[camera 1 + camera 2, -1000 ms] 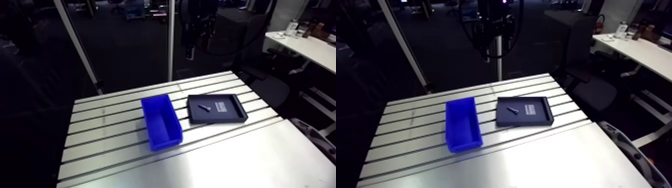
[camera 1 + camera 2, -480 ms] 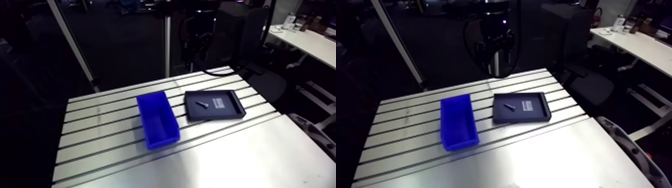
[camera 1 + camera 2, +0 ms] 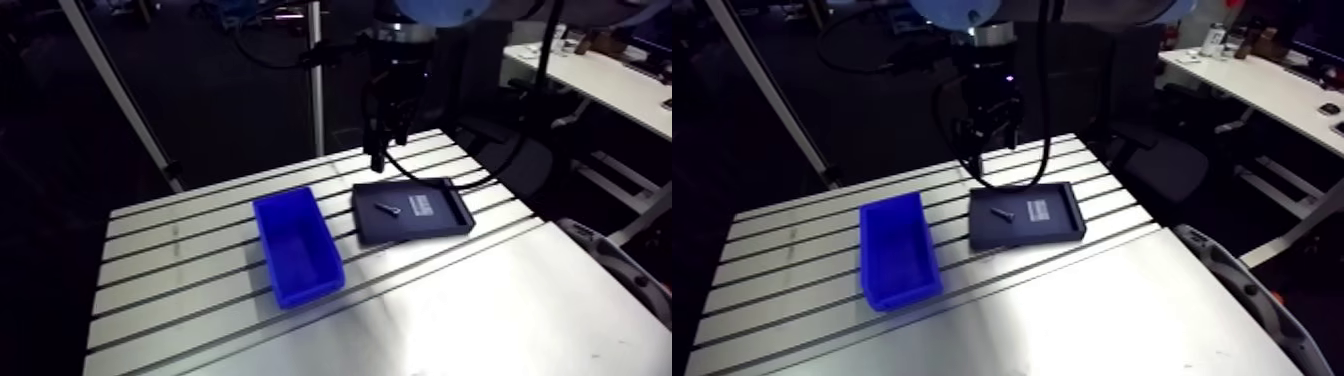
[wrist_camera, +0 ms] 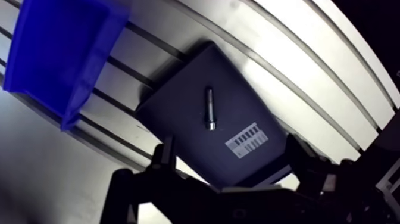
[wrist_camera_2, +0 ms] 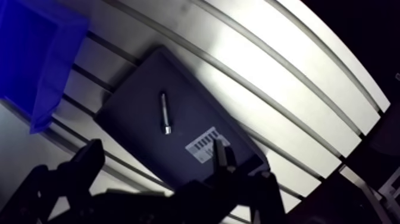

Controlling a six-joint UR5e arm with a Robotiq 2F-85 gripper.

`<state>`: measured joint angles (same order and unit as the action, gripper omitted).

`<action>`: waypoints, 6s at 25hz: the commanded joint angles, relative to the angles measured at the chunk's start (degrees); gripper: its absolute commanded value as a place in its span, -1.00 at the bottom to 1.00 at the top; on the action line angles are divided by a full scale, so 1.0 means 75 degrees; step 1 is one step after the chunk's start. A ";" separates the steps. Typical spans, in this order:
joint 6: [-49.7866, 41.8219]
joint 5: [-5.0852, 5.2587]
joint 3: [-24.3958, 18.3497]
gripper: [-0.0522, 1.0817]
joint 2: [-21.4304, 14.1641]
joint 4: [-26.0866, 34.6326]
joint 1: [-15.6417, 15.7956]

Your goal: Pick up the M10 bolt from the tray and put it into the blue bin.

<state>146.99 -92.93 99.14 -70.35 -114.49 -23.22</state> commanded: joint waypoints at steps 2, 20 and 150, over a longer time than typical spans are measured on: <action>0.0202 -0.0014 0.0322 -0.63 0.0129 -0.0304 -0.0093; 0.0131 -0.0025 0.0779 -0.17 0.0587 -0.0949 -0.0081; 0.4679 -0.0072 0.0322 0.98 -0.1406 0.0938 -0.0022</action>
<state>170.45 -94.11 102.59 -74.82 -108.99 -23.74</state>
